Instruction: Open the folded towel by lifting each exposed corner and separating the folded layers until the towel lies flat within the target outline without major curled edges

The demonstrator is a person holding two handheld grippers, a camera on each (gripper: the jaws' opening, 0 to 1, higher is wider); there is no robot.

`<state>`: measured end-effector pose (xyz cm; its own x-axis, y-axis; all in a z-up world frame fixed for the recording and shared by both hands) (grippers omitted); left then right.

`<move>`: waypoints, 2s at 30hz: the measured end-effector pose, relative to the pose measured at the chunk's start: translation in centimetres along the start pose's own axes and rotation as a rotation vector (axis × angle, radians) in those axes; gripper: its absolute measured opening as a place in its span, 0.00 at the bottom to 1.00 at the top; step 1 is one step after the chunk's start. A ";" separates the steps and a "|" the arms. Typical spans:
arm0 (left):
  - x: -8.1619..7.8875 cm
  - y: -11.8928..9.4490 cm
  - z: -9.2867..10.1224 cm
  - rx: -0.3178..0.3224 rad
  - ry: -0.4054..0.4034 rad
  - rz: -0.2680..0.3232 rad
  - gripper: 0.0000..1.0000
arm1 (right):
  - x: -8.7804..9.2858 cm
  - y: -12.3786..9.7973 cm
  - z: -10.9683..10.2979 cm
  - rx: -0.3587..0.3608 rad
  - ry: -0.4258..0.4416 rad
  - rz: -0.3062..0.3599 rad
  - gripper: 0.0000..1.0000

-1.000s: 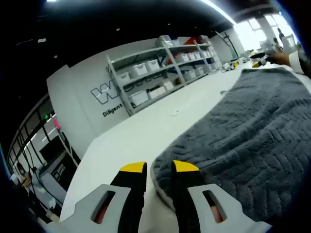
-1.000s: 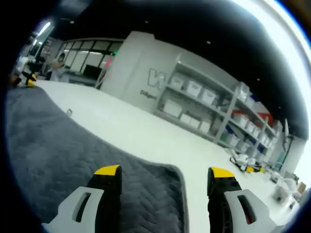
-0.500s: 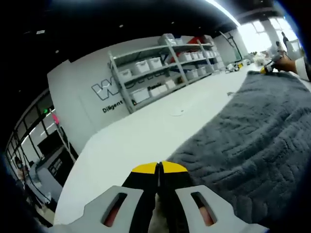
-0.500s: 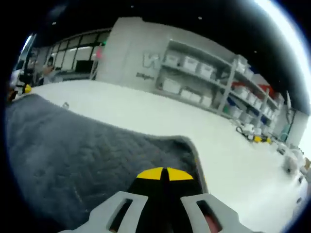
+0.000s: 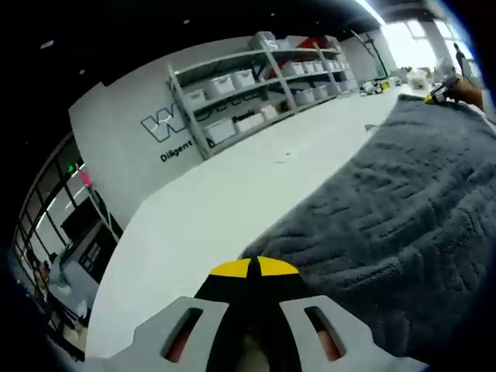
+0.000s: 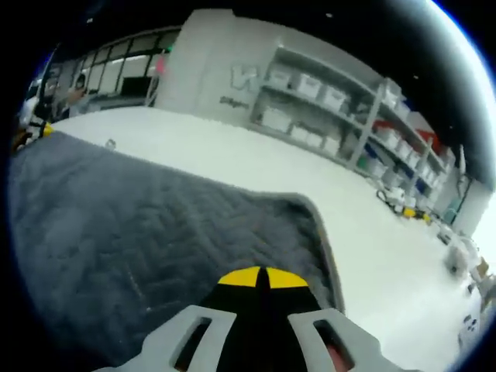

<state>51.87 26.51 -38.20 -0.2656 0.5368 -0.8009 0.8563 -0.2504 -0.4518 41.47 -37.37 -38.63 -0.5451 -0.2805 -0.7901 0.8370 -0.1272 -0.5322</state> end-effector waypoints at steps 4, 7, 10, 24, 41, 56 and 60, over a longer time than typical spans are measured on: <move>0.0 0.3 -0.3 -0.031 0.048 0.003 0.00 | 0.2 -0.3 -0.4 0.005 -0.011 0.005 0.00; -0.1 0.5 -0.3 -0.049 0.089 0.008 0.00 | 0.3 -1.3 0.0 0.056 -0.093 -0.014 0.00; -0.5 -0.3 0.0 -0.041 0.162 -0.003 0.01 | -0.3 -3.3 0.8 0.161 -0.216 0.052 0.00; -1.5 -13.4 5.5 0.213 -0.251 0.095 0.00 | 4.6 -8.7 2.2 -0.073 -0.038 0.093 0.00; 4.8 -20.2 14.8 0.194 -0.255 -0.091 0.00 | 9.1 -11.0 4.2 -0.135 -0.072 0.024 0.00; 6.1 -20.5 11.6 0.174 -0.269 -0.067 0.00 | 9.5 -11.7 4.5 -0.202 -0.106 0.019 0.00; 6.3 -21.0 11.6 0.177 -0.271 -0.076 0.00 | 9.9 -11.8 4.9 -0.227 -0.094 0.044 0.00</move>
<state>27.12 25.78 -38.28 -0.4537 0.3315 -0.8272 0.7459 -0.3667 -0.5561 26.41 -43.26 -38.65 -0.4924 -0.3697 -0.7879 0.8216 0.1013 -0.5610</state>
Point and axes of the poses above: the point that each gripper's makers call its tool centre point, and the gripper's own axes: y roughly forward along the fingers, z roughly to its right, x roughly out of its underside, the point moved 7 cm from there along -y, roughly backward along the fingers, and after that the axes turned 7 degrees about -z, right-handed, at the moved point
